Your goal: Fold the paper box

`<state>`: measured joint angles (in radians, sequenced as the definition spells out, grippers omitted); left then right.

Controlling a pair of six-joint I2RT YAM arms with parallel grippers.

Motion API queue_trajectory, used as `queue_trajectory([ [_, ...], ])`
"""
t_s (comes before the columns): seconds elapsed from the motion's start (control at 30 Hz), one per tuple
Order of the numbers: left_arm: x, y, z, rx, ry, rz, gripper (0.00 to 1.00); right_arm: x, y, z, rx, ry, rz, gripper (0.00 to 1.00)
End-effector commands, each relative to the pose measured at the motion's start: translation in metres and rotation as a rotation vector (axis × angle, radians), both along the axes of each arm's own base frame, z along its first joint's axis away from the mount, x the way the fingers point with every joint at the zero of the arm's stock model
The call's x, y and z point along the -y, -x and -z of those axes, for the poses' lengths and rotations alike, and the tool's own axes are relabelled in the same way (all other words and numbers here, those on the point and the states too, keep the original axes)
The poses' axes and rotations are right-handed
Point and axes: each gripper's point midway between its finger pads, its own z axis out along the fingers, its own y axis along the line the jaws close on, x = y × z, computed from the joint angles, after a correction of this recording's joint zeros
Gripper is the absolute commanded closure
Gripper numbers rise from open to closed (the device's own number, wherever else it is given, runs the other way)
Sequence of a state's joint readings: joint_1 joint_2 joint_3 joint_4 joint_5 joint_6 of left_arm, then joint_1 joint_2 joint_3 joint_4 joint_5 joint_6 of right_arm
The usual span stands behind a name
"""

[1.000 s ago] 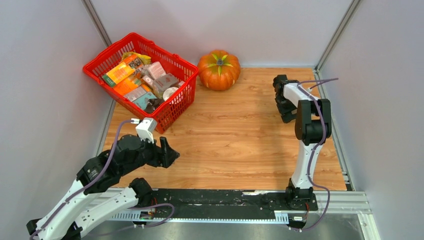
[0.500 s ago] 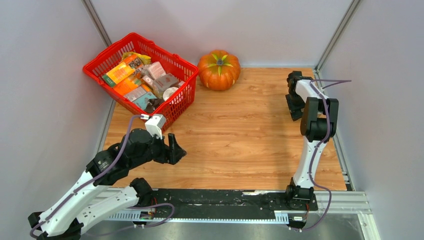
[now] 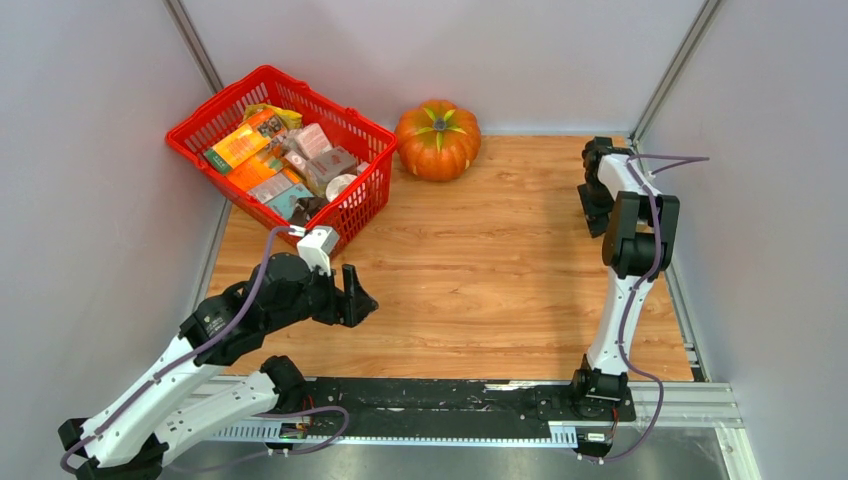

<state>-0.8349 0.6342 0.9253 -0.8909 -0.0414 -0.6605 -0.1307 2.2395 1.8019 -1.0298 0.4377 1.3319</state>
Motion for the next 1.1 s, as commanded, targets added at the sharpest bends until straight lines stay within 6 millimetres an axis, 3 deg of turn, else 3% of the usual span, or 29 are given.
queue_trajectory([
  [0.0,0.008,-0.003,-0.019,0.032,0.061,0.007,0.17,0.017,-0.007,0.026,0.002,0.016,0.034,0.0],
  [0.47,0.017,-0.002,-0.019,0.012,0.083,0.037,0.17,0.036,-0.003,0.028,-0.004,-0.011,0.017,0.0],
  [0.73,0.025,-0.001,-0.016,-0.003,0.098,0.062,0.17,0.036,-0.005,0.024,0.003,-0.008,-0.007,0.0],
  [0.9,0.028,-0.003,-0.015,-0.005,0.097,0.065,0.17,0.028,-0.002,0.011,0.019,-0.013,-0.044,0.0],
  [0.97,0.031,-0.004,-0.015,-0.003,0.106,0.073,0.17,0.015,0.004,0.01,0.011,-0.021,-0.071,0.0],
  [1.0,0.033,-0.004,-0.013,-0.01,0.104,0.078,0.17,0.011,-0.001,-0.007,0.063,0.001,-0.086,0.0],
  [1.07,0.038,-0.004,-0.012,-0.018,0.115,0.089,0.17,-0.012,0.005,-0.012,0.065,0.028,-0.147,0.0],
])
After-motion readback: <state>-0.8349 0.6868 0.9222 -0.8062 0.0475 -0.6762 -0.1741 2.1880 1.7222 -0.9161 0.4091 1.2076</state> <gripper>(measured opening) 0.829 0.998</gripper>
